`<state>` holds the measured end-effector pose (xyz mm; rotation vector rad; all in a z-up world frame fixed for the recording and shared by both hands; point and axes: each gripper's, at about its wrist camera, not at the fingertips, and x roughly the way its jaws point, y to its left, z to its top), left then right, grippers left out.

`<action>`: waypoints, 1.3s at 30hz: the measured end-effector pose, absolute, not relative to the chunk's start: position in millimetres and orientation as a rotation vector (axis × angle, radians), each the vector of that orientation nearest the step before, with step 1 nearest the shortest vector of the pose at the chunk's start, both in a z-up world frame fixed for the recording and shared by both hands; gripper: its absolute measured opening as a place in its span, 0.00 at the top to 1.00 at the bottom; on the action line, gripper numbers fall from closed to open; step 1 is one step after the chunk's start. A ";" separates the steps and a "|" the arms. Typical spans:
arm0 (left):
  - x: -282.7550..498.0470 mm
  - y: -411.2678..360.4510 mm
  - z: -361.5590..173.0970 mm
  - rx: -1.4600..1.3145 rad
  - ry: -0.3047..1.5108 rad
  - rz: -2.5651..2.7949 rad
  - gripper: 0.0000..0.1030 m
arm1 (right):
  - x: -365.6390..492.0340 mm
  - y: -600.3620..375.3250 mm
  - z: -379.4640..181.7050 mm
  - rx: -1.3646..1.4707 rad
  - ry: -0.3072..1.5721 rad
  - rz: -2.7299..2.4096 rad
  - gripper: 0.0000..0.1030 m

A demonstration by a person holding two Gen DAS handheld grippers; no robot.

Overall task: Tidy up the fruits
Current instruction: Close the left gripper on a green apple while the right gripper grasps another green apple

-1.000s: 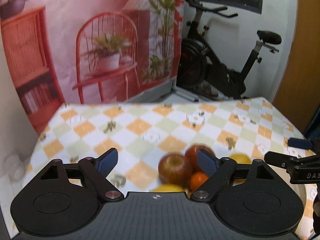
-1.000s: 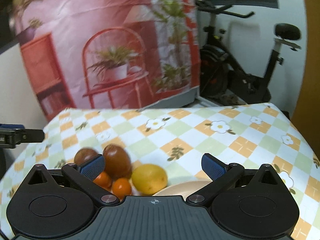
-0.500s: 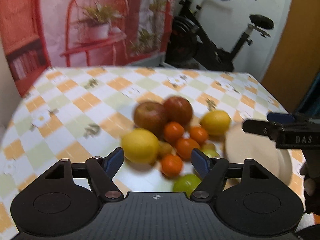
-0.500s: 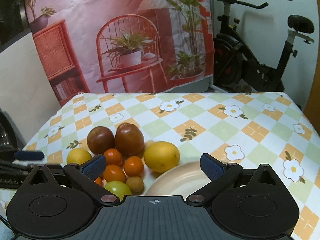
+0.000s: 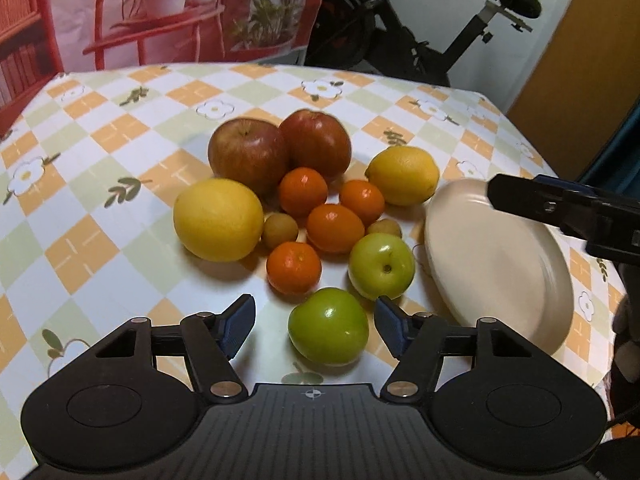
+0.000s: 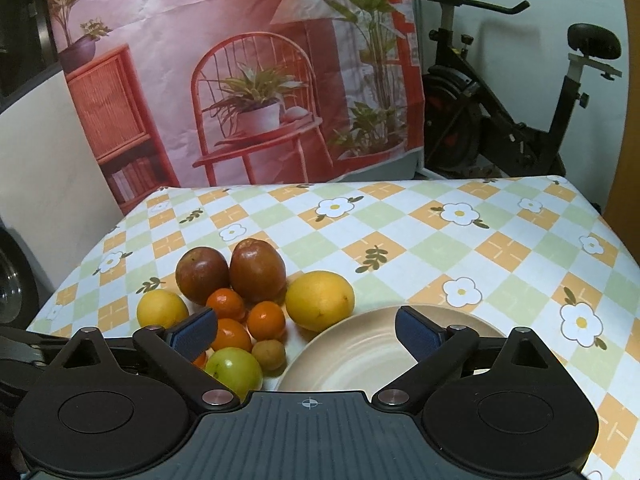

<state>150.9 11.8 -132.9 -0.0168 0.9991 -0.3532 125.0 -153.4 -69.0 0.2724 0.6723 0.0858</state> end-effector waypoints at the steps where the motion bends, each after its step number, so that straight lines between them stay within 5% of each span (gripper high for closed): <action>1: 152.7 11.5 -135.3 -0.024 1.009 -0.351 0.35 | 124.7 -153.5 -69.4 0.274 0.673 0.087 0.09; 10: 152.6 6.9 -145.3 -0.025 1.038 -0.359 0.35 | 122.7 -153.5 -70.0 0.280 0.678 0.087 0.10; 17: 151.5 10.6 -143.3 -0.052 1.022 -0.377 0.51 | 122.2 -150.1 -69.5 0.273 0.679 0.094 0.11; 31: 146.9 25.1 -138.9 -0.060 0.983 -0.318 0.51 | 124.0 -144.3 -72.4 0.283 0.709 0.135 0.12; 39: 139.8 48.2 -126.8 -0.084 0.920 -0.264 0.51 | 145.0 -133.9 -74.4 0.205 0.774 0.245 0.23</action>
